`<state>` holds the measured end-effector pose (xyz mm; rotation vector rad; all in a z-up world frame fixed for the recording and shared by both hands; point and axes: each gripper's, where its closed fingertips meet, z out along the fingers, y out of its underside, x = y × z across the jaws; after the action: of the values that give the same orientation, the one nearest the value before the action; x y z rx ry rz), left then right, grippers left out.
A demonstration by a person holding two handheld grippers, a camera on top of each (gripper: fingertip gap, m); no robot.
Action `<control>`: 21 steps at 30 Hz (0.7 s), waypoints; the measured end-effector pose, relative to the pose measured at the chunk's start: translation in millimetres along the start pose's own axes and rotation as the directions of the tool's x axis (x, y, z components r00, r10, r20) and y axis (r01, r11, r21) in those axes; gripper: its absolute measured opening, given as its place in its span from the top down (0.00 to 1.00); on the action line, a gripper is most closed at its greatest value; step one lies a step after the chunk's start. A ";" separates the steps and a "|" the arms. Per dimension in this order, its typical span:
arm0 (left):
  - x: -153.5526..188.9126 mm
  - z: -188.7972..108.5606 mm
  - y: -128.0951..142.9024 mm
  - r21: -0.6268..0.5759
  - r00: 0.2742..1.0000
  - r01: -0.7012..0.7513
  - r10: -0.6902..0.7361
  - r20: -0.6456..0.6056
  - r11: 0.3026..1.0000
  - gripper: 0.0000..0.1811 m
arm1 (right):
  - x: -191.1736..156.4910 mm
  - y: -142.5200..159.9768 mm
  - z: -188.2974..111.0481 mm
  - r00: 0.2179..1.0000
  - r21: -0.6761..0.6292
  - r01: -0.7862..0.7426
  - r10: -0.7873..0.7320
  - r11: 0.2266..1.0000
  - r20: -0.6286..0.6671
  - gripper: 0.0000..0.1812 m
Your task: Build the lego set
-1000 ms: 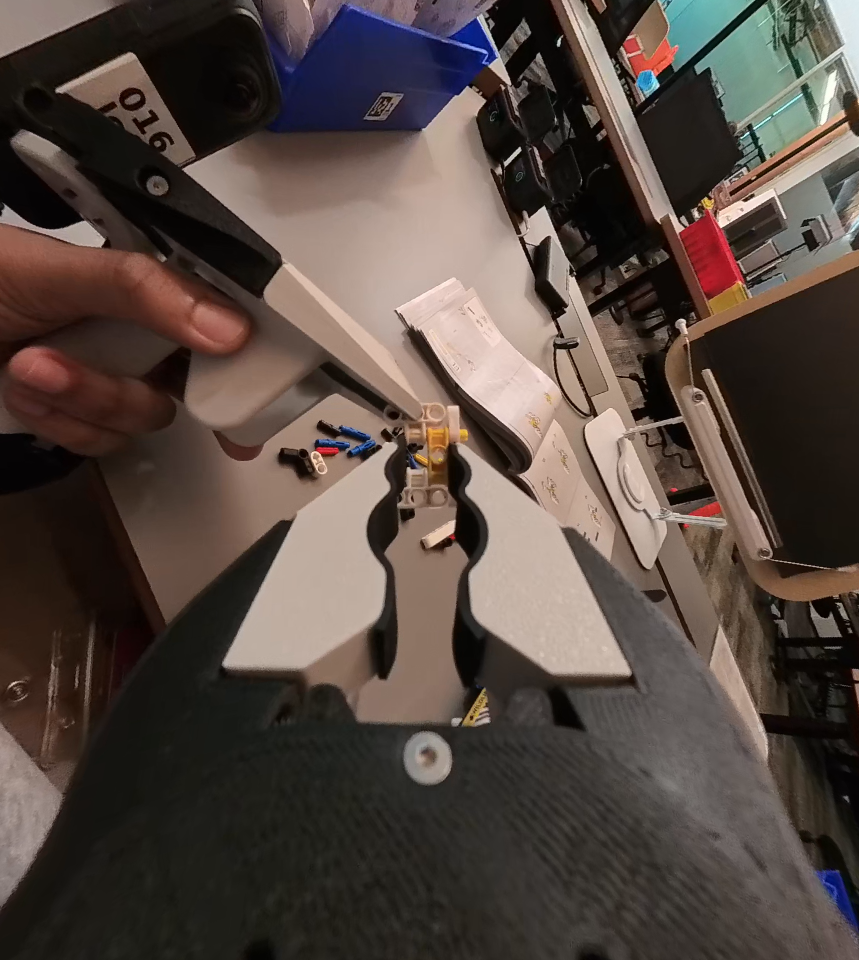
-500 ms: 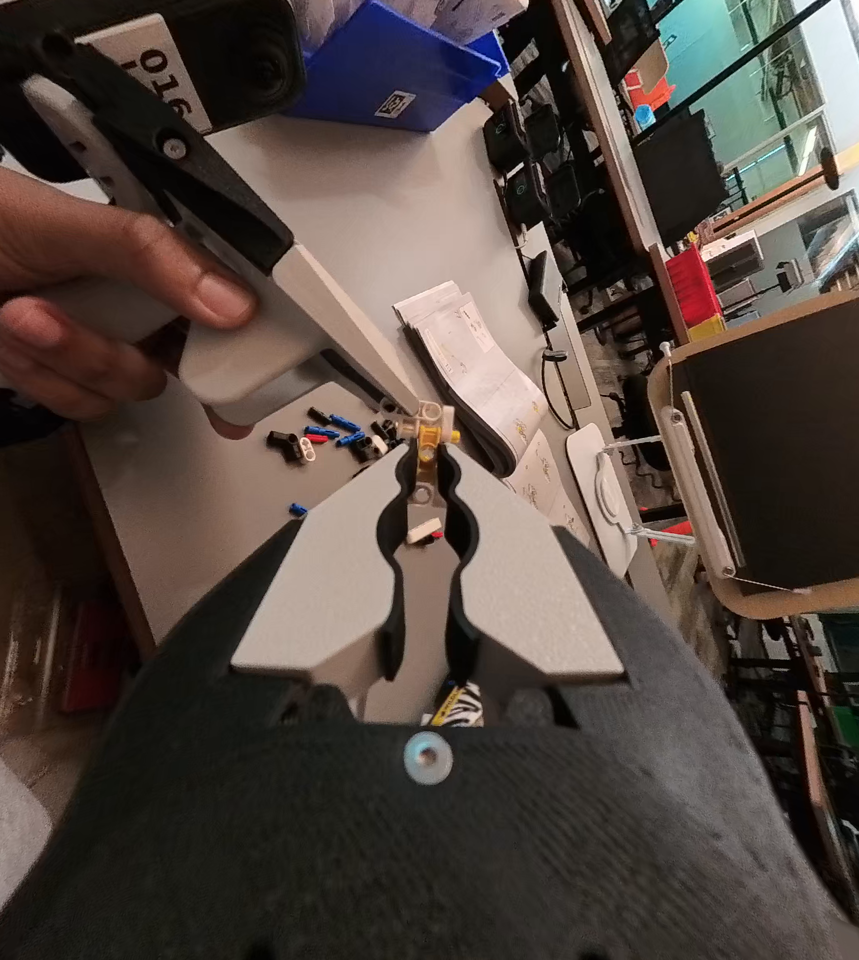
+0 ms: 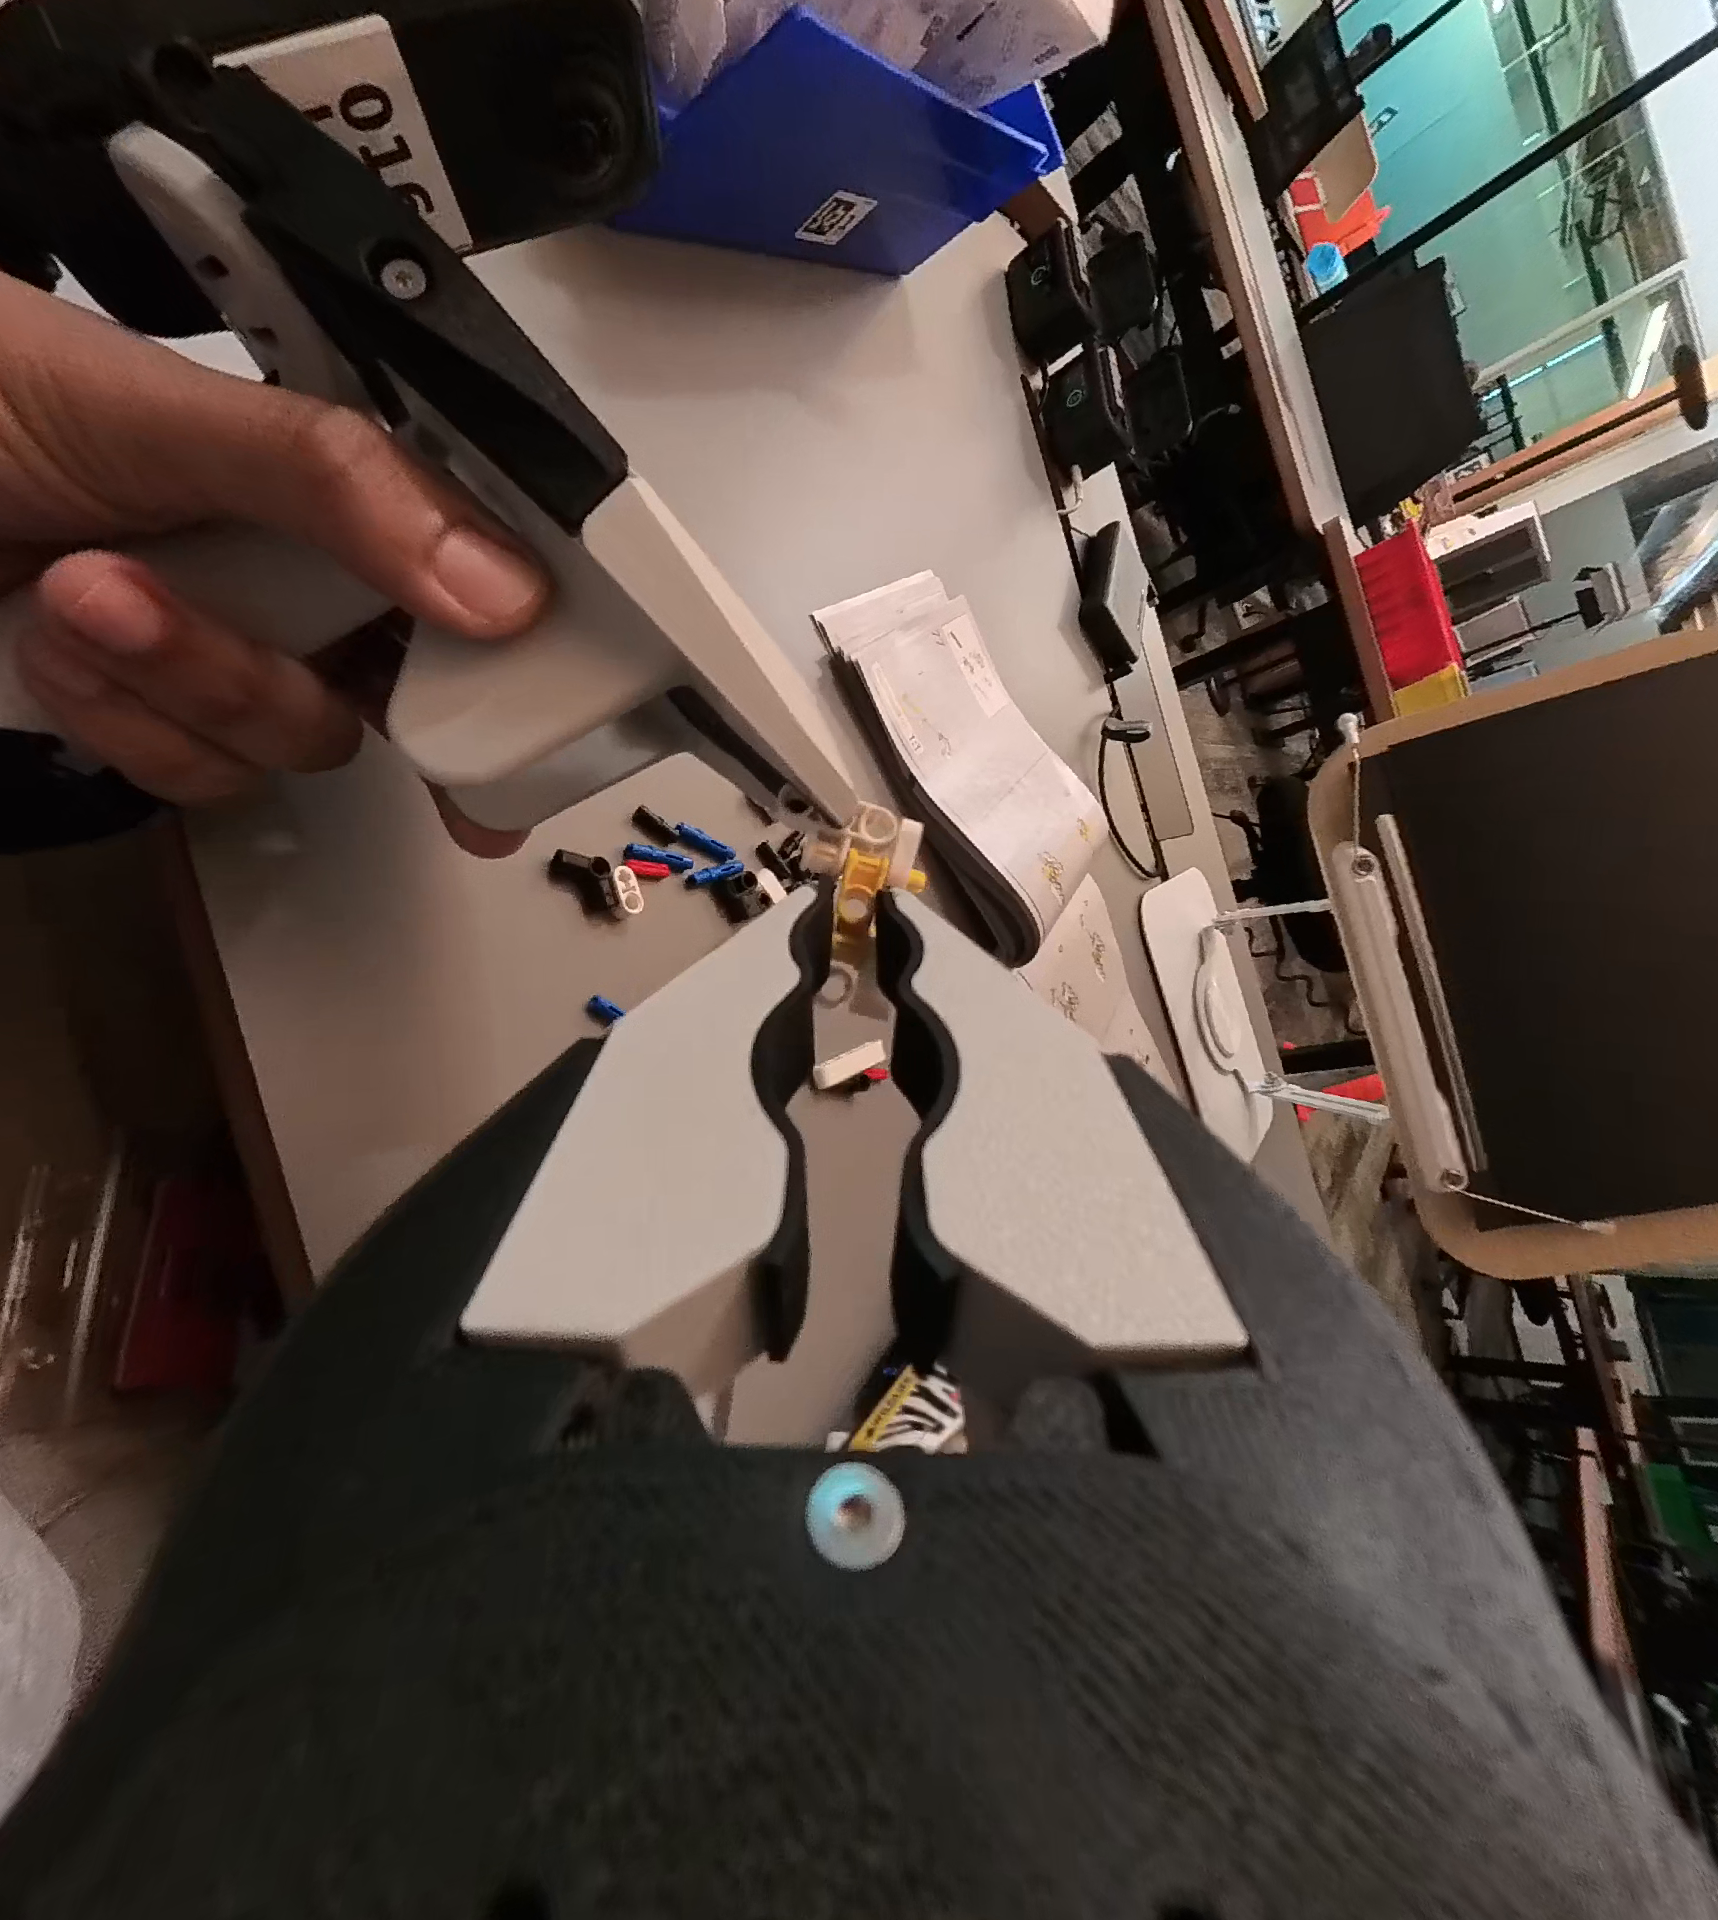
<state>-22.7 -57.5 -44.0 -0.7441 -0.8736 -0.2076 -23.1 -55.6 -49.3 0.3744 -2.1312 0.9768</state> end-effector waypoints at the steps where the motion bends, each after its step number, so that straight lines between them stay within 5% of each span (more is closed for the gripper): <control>1: -0.3 0.0 0.0 0.000 1.000 0.001 -0.001 0.001 1.000 0.97 | -0.4 0.1 0.0 1.000 -0.003 0.010 -0.010 1.000 0.000 0.97; 13: 1.3 -1.5 -4.2 0.025 1.000 0.005 -0.005 -0.012 1.000 0.97 | 2.2 -3.5 0.6 0.999 0.018 -0.029 0.030 0.999 -0.016 0.96; 21: 1.9 -2.3 -5.4 0.026 1.000 0.015 -0.015 -0.021 1.000 0.97 | 0.6 -8.7 -4.4 0.981 0.115 -0.190 0.185 0.975 0.056 0.80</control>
<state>-22.5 -62.7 -40.7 -0.7096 -0.8610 -0.2163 -16.6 -58.1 -42.4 0.2583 -2.1845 1.2188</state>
